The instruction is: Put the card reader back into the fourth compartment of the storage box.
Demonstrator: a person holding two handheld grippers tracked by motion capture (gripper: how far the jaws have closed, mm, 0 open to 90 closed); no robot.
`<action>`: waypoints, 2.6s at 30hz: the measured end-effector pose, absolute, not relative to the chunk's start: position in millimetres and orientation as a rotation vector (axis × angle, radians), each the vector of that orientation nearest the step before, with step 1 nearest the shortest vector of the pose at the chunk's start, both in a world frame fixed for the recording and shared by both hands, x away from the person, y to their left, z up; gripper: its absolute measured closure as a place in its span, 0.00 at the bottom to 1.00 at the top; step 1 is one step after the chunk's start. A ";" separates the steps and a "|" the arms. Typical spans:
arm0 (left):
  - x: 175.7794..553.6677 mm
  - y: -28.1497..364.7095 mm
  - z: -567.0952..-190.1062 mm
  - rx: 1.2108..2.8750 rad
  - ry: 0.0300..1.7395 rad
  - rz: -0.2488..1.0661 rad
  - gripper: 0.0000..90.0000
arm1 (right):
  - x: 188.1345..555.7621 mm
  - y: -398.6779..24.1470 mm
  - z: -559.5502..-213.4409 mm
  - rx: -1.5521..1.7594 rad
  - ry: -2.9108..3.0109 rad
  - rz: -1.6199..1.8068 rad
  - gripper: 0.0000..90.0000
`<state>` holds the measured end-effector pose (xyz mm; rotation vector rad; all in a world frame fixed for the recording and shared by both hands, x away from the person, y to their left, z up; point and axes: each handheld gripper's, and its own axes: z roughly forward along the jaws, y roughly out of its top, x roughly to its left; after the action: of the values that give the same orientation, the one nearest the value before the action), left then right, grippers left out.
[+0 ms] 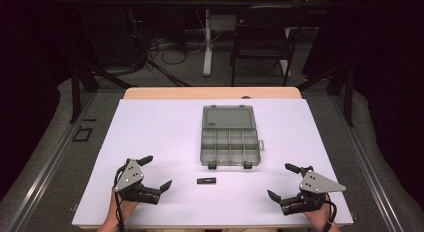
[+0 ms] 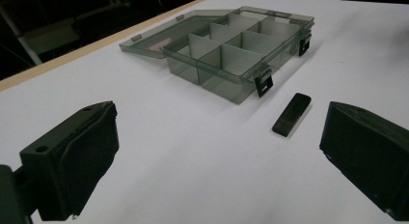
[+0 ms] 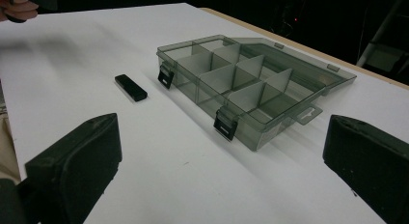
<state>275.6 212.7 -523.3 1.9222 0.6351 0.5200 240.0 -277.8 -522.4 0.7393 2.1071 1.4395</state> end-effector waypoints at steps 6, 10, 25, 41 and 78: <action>282.7 205.3 -521.5 1.951 0.613 0.489 0.00 | 239.4 -277.6 -523.1 0.742 2.108 1.437 0.00; 286.3 201.0 -520.5 1.966 0.593 0.479 0.00 | 238.6 -278.3 -522.6 0.744 2.109 1.433 0.00; 299.5 186.7 -521.6 1.998 0.537 0.446 0.00 | 239.0 -276.9 -523.3 0.738 2.124 1.428 0.00; 311.1 166.0 -527.7 2.016 0.477 0.423 0.00 | 237.9 -275.7 -523.4 0.724 2.130 1.423 0.00; 318.1 134.4 -544.8 2.173 0.322 0.316 0.12 | 238.4 -274.2 -524.8 0.718 2.154 1.417 0.00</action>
<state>318.1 134.4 -544.8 2.1730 0.3216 0.3162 238.4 -274.2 -524.8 0.7182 2.1537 1.4167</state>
